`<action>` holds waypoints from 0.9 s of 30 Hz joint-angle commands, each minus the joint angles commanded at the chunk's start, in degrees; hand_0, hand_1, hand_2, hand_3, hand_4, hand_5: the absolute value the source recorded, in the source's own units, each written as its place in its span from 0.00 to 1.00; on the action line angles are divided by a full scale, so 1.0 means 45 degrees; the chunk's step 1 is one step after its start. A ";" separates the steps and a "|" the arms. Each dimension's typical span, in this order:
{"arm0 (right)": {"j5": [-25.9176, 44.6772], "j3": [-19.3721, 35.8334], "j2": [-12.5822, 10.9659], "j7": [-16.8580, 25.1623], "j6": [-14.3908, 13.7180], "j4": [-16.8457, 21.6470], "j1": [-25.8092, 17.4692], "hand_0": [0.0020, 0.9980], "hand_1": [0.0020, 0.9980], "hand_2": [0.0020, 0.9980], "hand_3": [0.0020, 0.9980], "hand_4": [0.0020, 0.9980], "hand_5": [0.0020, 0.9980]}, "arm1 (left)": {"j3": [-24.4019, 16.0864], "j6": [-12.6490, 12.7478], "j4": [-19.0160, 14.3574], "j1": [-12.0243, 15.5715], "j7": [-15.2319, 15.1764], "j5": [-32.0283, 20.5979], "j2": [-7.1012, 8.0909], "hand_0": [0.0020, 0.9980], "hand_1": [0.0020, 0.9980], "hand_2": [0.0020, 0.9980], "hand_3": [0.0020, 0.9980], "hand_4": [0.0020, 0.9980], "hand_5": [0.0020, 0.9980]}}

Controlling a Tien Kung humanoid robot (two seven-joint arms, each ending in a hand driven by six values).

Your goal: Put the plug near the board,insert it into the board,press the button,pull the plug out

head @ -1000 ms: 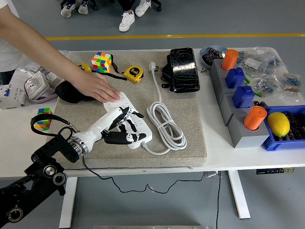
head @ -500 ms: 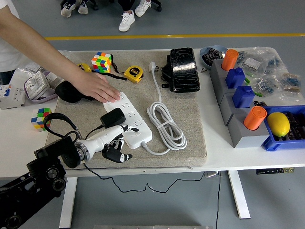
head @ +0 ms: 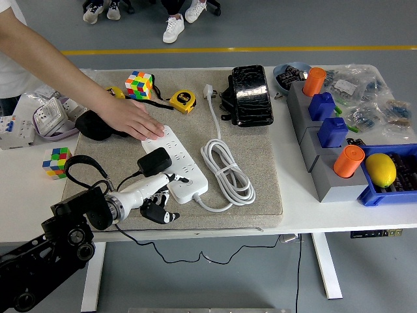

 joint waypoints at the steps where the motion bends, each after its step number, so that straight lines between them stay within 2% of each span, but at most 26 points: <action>1: 0.0002 0.0010 0.0004 0.0000 0.0001 0.0000 -0.0001 0.55 0.62 0.56 0.51 0.86 0.39 | 0.0017 -0.0015 0.0010 -0.0027 0.0023 0.0062 -0.0002 0.05 0.07 0.14 0.91 0.77 0.00; 19: 0.0000 0.0056 0.0019 0.0010 -0.0003 -0.0008 0.0021 0.55 0.62 0.56 0.51 0.86 0.39 | 0.0200 -0.0635 -0.0370 -0.0153 0.0507 0.0283 0.0041 0.05 0.07 0.14 0.88 0.77 0.00; 27: 0.0006 0.0073 0.0025 0.0014 -0.0011 -0.0010 0.0036 0.55 0.62 0.56 0.51 0.86 0.39 | 0.0406 -0.0635 -0.0442 -0.0245 0.0464 0.0391 0.0005 0.05 0.07 0.14 0.88 0.78 0.00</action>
